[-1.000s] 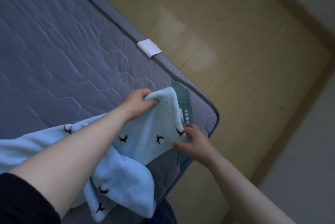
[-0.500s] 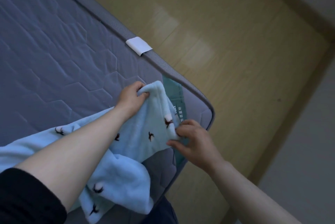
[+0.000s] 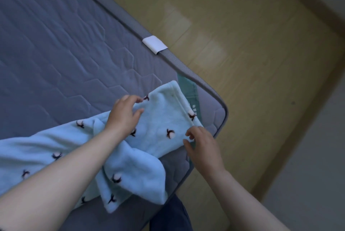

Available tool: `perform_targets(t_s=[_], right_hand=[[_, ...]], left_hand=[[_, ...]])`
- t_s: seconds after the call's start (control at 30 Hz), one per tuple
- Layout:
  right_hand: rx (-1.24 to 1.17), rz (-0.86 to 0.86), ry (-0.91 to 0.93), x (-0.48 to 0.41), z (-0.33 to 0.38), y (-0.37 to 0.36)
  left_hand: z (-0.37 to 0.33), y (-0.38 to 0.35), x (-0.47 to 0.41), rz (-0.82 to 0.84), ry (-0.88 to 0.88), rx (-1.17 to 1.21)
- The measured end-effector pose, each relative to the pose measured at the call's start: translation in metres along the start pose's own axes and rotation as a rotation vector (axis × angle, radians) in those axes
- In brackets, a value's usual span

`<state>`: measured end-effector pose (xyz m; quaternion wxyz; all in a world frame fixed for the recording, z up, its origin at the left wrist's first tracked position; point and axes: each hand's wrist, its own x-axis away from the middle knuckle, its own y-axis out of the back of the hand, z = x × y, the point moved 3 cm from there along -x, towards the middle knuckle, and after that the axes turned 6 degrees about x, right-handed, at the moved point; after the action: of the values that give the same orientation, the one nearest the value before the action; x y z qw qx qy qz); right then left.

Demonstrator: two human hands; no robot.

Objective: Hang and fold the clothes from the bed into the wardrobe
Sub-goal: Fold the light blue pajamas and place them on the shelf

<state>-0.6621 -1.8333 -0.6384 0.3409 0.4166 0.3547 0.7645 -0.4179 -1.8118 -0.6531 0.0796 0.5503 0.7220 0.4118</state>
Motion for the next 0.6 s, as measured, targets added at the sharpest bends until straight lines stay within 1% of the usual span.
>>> perform_targets(t_s=[0.1, 0.2, 0.27, 0.33, 0.4, 0.47, 0.53, 0.6], right_hand=[[-0.02, 0.064, 0.063, 0.023, 0.028, -0.012], [-0.078, 0.108, 0.13, 0.052, 0.059, -0.027], [-0.078, 0.183, 0.193, 0.073, 0.079, -0.047], [0.025, 0.263, 0.238, 0.087, 0.093, -0.07], [0.184, 0.284, 0.217, 0.094, 0.096, -0.091], [0.322, 0.315, 0.162, 0.096, 0.093, -0.104], [0.408, 0.297, 0.177, 0.095, 0.089, -0.112], [0.396, 0.241, 0.202, 0.088, 0.086, -0.111]], left_hand=[[0.023, 0.023, 0.036, -0.037, 0.06, 0.045], [0.053, 0.048, 0.07, -0.13, 0.119, 0.029], [0.078, 0.059, 0.095, -0.182, 0.206, 0.005], [0.102, 0.061, 0.117, -0.182, 0.354, 0.041], [0.12, 0.053, 0.136, -0.104, 0.517, 0.105], [0.126, 0.041, 0.149, 0.019, 0.604, 0.175], [0.123, 0.029, 0.157, 0.111, 0.599, 0.286], [0.114, 0.02, 0.157, 0.162, 0.556, 0.36]])
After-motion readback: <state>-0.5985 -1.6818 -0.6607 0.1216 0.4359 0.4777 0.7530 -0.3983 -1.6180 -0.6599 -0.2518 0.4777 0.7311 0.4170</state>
